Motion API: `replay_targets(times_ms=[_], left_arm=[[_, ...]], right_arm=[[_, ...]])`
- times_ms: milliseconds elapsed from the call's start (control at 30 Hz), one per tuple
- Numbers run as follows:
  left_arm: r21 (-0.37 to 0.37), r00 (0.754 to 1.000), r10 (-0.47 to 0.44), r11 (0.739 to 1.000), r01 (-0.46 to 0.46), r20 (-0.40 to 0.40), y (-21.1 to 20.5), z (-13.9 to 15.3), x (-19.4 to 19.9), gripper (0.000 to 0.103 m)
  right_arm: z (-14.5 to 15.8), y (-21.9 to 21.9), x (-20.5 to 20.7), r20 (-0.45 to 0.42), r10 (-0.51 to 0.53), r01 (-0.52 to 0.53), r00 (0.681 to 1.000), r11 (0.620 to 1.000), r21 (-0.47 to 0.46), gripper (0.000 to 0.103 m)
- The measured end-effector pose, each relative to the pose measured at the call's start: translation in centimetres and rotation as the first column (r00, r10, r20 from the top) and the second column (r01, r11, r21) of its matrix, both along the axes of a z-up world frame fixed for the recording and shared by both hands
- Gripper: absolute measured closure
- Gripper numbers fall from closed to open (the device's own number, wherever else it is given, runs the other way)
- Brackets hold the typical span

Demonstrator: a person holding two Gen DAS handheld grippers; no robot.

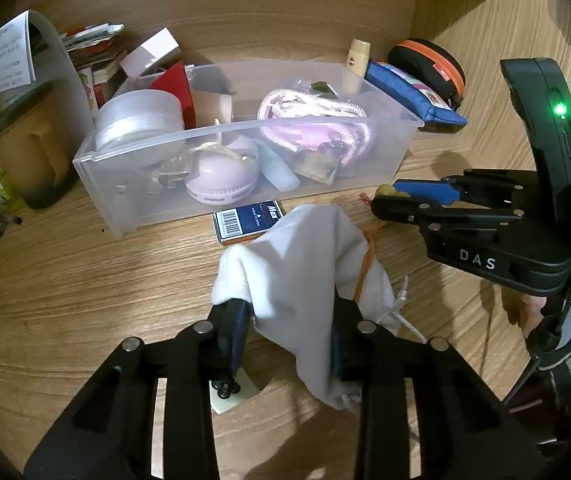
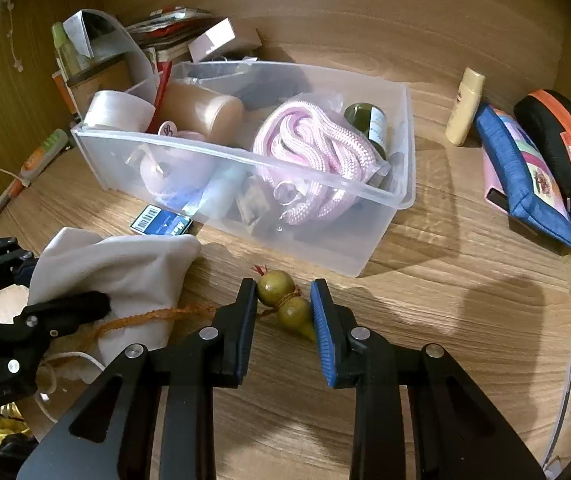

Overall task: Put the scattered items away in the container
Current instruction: 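Grasp the cloth drawstring bag with the left tool while the right tool grasps the green beads, then lift the cloth bag and green beads and carry them over the box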

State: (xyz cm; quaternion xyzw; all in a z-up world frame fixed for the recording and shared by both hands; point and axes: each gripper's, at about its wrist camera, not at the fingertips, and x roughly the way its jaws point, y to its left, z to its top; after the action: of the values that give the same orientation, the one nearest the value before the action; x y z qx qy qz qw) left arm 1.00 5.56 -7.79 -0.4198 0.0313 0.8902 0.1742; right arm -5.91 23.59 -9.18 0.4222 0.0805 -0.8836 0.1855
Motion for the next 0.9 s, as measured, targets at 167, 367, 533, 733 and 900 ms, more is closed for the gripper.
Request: replay_targets(times_ms=[167,367,533,733,900], left_arm=[[0.006,1.0,0.003,1.0,-0.003,-0.007,0.0,0.4,0.3,0.072],[0.022,1.0,0.011,1.0,-0.011,-0.024,-0.1,1.3,0.4,0.074],[0.036,0.998,0.013,0.999,-0.011,-0.057,-0.3,2.2,0.6,0.074],[0.059,0.995,0.033,0.998,-0.027,-0.097,-0.8,3.8,0.4,0.074],[0.07,0.988,0.059,0.996,-0.049,-0.141,-1.3,5.4,-0.3,0.074]], right_arm=[[0.1,0.6,-0.1,-0.014,-0.005,0.005,1.0,1.0,-0.009,0.078],[1.1,0.8,0.4,-0.041,-0.015,0.015,0.999,1.0,-0.021,0.078],[2.1,1.0,1.1,-0.074,-0.021,0.02,0.997,1.0,-0.024,0.078],[3.5,1.2,1.6,-0.108,-0.026,0.022,0.994,0.999,-0.035,0.078],[4.7,1.1,1.8,-0.142,-0.025,0.021,0.99,0.999,-0.028,0.078]])
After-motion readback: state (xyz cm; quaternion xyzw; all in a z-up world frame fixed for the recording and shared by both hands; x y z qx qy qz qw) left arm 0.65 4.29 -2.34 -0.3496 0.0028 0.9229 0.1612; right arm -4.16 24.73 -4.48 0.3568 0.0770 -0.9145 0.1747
